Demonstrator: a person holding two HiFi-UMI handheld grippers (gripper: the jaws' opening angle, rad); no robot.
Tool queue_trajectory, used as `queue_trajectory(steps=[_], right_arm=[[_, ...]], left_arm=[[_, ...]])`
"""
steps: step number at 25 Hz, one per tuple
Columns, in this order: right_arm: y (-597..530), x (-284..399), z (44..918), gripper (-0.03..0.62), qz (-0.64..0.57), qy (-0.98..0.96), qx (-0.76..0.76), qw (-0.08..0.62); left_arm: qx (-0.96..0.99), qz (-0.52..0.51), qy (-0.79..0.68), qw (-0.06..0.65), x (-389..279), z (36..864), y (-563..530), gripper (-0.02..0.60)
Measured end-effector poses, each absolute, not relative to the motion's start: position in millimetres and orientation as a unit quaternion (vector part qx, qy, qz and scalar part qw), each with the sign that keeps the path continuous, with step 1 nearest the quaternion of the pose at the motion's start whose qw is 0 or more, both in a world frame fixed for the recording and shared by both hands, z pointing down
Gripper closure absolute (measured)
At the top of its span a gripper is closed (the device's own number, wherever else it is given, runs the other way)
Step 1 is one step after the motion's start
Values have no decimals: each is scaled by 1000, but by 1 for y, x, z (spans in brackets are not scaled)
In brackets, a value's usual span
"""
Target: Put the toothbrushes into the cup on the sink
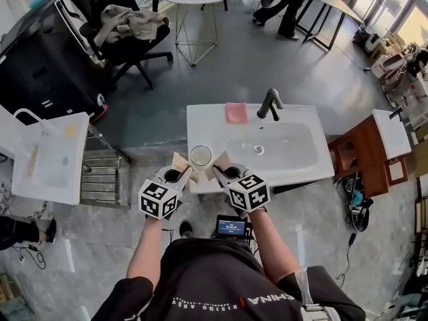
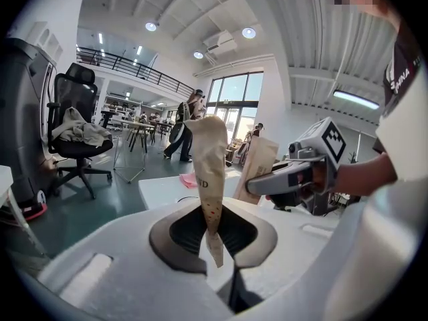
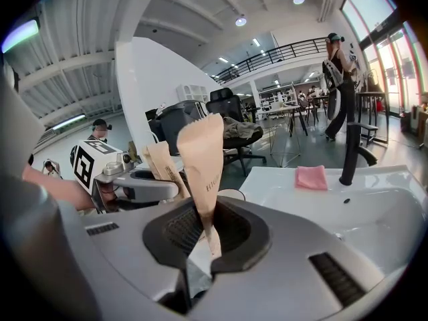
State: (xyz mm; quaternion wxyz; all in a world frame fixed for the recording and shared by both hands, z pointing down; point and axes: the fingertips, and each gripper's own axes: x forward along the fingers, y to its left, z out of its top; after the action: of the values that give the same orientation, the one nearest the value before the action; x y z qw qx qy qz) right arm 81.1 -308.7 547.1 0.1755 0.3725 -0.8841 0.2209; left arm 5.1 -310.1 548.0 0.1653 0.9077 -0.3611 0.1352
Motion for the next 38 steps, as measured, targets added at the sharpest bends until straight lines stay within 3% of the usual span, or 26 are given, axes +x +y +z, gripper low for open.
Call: queue_trajectory(steps=[25,38], right_arm=[[-329,107,508,556,185,-880,407,158],[-364,75,488,556,161,-897,384,152]], left_arm=[[908,133,-362,161,4,544,-311,545],[905,145,-366,161,-4,550,-316,545]])
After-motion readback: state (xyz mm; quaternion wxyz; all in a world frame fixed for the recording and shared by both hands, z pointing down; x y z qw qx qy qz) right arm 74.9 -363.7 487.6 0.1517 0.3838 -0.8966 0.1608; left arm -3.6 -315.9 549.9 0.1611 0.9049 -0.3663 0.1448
